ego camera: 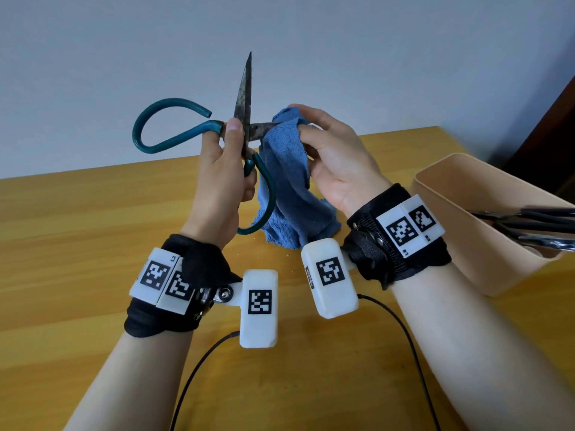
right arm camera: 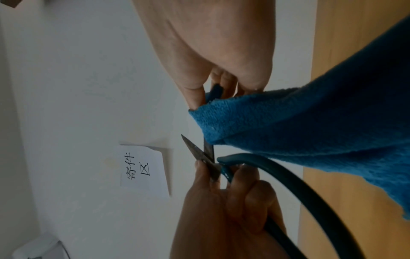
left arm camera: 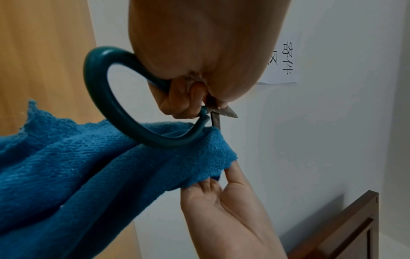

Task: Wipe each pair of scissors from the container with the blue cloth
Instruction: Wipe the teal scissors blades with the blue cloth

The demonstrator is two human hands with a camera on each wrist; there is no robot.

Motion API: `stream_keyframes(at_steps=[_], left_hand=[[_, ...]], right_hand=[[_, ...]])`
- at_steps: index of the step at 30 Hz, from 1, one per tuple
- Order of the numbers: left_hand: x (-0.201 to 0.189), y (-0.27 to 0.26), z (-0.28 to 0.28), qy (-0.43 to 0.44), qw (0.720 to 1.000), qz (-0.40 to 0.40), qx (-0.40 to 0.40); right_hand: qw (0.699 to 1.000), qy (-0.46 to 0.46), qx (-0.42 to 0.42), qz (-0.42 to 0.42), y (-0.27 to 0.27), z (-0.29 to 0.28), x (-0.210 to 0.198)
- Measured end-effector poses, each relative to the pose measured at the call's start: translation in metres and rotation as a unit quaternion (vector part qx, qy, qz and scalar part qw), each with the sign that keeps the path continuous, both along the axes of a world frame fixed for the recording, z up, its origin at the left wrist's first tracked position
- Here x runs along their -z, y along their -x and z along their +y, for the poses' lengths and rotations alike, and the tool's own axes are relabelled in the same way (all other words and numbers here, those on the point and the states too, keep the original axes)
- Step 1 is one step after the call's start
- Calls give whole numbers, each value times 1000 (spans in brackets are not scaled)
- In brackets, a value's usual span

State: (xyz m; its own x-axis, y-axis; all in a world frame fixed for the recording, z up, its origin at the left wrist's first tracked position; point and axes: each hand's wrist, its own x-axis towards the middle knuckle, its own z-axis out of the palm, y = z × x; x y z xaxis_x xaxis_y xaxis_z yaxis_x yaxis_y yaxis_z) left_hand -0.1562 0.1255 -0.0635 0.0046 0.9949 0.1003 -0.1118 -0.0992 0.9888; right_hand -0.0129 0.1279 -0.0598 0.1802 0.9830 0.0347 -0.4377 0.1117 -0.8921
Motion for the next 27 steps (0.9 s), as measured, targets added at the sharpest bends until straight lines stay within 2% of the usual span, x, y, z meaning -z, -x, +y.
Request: stream_keyframes(at_steps=[7,18,27], left_hand=[[1,-1,1,7,1000,-6,-5],[4,-1,2,13,1000,-2,-9],[5,1,4,-10,1000,6,-3]], right_hand=[[999,10,15,32,-7,0,0],[999,8,23,22,-11,2,0],[999,10,-10,-51,-10,0,-4]])
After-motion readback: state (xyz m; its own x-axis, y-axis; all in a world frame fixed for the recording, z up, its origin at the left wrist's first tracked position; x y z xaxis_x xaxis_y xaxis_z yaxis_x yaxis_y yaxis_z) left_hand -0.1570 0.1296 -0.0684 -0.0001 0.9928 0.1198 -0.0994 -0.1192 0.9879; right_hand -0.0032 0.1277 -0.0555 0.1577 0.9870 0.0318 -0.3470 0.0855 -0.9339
